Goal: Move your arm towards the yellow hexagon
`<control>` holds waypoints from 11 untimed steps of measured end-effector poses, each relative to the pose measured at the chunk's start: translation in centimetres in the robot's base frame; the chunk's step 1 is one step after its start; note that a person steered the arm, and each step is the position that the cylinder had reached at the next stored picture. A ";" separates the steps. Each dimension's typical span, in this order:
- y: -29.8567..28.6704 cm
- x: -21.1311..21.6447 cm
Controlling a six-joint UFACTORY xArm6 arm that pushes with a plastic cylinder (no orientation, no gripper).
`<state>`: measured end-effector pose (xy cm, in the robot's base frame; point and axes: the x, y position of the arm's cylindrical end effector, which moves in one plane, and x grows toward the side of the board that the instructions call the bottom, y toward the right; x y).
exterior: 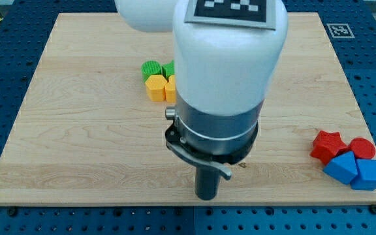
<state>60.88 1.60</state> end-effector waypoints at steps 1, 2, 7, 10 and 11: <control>-3.7 -3.3; -6.5 -6.4; -13.3 -17.3; -11.8 -18.2; -10.5 -18.2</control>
